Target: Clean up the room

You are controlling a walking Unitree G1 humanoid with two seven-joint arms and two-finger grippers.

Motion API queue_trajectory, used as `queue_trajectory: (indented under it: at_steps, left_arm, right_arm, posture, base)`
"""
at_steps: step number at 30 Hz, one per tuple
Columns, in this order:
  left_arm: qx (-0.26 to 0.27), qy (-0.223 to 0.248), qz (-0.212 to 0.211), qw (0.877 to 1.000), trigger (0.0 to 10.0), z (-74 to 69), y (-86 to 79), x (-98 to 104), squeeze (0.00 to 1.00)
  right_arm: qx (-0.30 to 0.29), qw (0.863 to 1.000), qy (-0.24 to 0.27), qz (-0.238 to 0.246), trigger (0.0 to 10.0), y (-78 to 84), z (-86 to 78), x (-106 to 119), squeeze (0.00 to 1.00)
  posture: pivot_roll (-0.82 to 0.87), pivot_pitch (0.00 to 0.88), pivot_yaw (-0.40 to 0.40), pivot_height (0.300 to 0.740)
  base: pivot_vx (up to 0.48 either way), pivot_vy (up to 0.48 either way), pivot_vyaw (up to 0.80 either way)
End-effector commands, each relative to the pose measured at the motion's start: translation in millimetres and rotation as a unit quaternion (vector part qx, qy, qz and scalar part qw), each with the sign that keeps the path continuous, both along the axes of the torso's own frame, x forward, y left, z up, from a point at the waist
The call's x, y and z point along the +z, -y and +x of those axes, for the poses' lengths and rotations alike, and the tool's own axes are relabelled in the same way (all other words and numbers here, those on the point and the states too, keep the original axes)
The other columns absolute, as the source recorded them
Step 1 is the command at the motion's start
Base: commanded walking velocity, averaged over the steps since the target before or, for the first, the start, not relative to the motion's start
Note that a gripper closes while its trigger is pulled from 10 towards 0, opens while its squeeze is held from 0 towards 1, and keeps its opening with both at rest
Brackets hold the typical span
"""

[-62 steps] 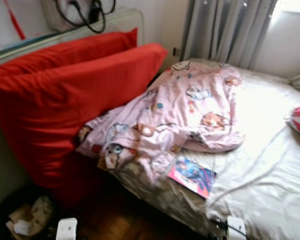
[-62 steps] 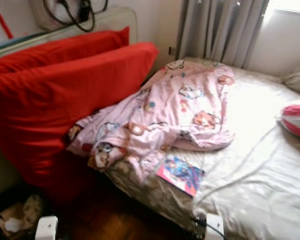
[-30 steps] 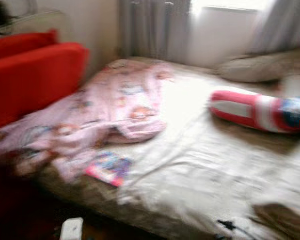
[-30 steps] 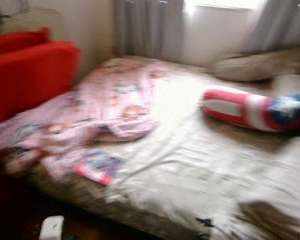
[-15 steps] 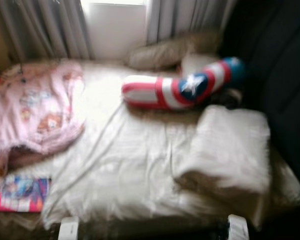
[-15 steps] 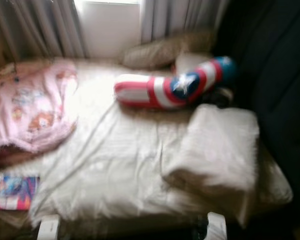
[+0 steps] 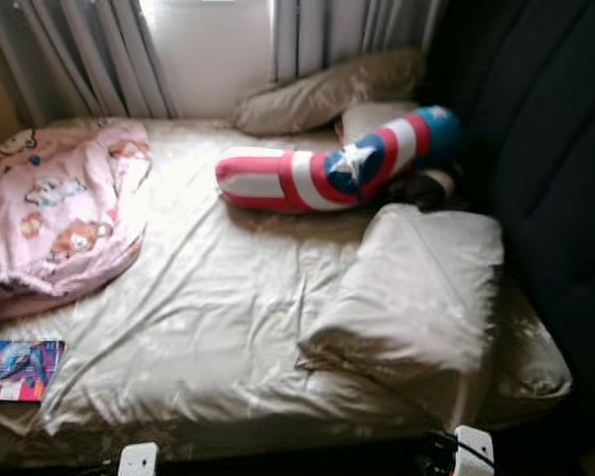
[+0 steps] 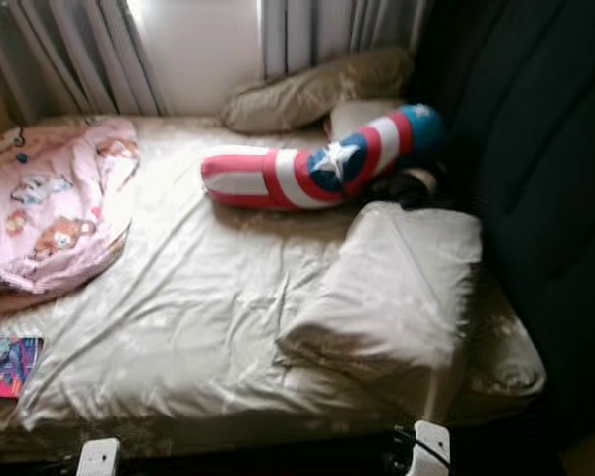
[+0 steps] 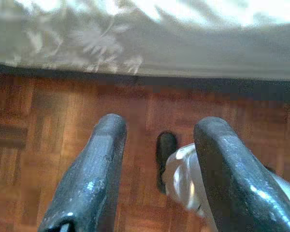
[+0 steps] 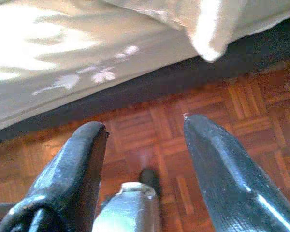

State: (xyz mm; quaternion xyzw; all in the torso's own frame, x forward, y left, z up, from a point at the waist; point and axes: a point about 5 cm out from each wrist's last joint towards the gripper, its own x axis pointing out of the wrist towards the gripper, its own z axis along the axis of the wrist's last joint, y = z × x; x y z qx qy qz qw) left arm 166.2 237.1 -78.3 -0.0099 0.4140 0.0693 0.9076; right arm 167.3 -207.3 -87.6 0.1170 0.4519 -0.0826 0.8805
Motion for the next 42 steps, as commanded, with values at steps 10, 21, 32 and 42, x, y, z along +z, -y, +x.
queue_trajectory:
  at_steps: [10, 21, 32, 42]
  left_arm:
    - [0.001, -0.024, -0.005, 1.000, 10.0, -12.6, -2.4, -5, 0.00]
    - [0.005, -0.030, -0.006, 1.000, 10.0, -18.0, -9.1, -6, 0.00]
    - [0.012, -0.022, -0.010, 1.000, 10.0, -10.6, -0.1, -5, 0.00]
    - [0.002, -0.031, -0.007, 0.999, 10.0, -16.0, -2.3, -7, 0.00]
  right_arm:
    - [-0.008, 1.000, -0.007, -0.007, 10.0, 5.4, -5.1, -1, 0.00]
    - [-0.006, 1.000, -0.010, -0.009, 10.0, 6.7, -6.3, -2, 0.00]
    - [-0.002, 1.000, -0.012, -0.010, 10.0, 6.7, -6.3, -2, 0.00]
    - [0.000, 1.000, -0.013, -0.012, 10.0, 6.9, -6.6, -2, 0.00]
  posture:
    - [0.07, 0.000, -0.010, 0.740]
    - [0.07, 0.000, -0.012, 0.740]
    - [0.07, 0.000, -0.012, 0.740]
    - [0.06, 0.000, -0.016, 0.740]
  base:
    - [0.000, 0.000, 0.00]
    - [0.000, 0.000, 0.00]
    - [0.143, 0.000, 0.00]
    - [0.272, 0.000, 0.00]
